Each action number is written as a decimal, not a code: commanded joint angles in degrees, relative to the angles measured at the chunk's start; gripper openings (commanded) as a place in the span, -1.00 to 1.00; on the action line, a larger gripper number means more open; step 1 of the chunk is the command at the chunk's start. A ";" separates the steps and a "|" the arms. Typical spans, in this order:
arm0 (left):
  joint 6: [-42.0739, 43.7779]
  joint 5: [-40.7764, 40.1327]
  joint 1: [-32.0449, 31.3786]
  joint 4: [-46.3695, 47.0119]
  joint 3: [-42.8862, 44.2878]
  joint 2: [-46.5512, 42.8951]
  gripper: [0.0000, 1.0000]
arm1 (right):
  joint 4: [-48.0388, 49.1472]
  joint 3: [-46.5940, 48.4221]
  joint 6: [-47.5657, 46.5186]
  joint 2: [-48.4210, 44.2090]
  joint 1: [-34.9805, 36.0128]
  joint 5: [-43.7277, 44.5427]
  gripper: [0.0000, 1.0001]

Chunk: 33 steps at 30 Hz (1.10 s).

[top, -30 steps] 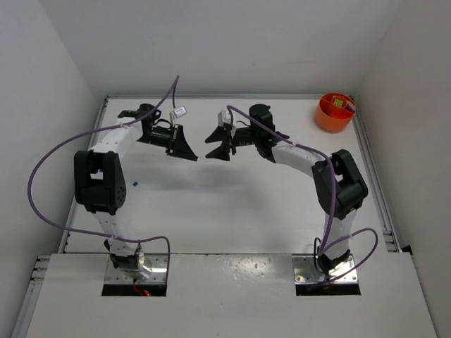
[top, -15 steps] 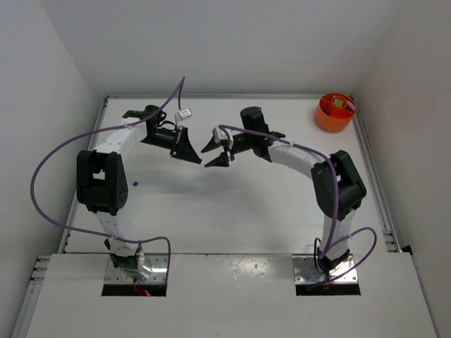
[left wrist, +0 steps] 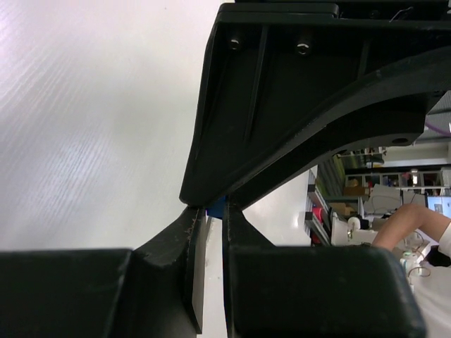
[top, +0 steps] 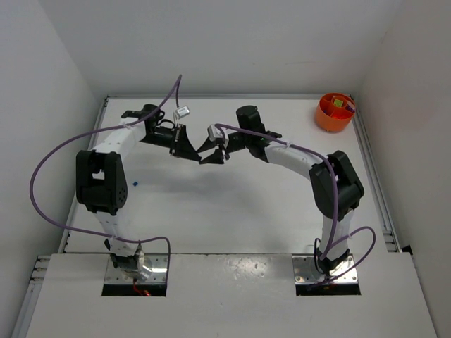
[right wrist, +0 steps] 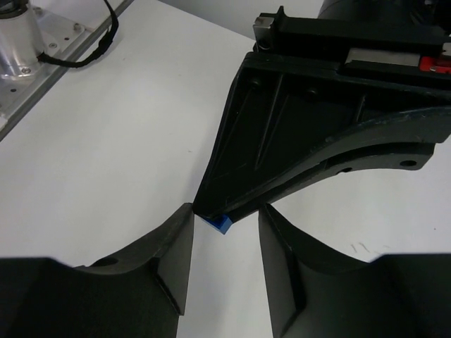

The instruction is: Sort the legos into containers by color

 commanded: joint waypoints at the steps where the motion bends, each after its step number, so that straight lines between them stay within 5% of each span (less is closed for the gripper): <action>1: -1.26 4.11 0.62 3.57 1.01 -0.29 -1.00 | 5.68 2.21 4.44 0.87 1.00 -0.99 -0.19; 5: -1.26 5.16 0.62 3.57 0.48 -0.29 -1.00 | 7.43 1.69 6.56 0.87 1.62 1.03 -0.29; 10: -1.26 5.17 0.62 4.10 -0.04 -0.81 -0.99 | 9.64 1.07 7.71 0.87 2.15 2.27 -0.85; 11: -1.78 5.69 1.14 4.62 -0.05 -0.81 -0.85 | 9.64 0.55 7.71 0.87 2.15 2.79 -0.99; 17: -2.32 3.95 1.15 5.77 -0.05 -1.87 -0.32 | 12.62 -1.38 9.98 -0.35 2.15 5.69 -1.00; 26: -2.32 1.39 5.18 6.82 -1.19 -3.01 -0.12 | 11.06 -5.25 10.52 -5.18 0.39 11.14 -1.00; 33: -6.43 -4.93 10.98 12.51 -2.41 -5.55 0.22 | 4.91 -7.28 14.11 -10.46 -5.93 22.47 -1.00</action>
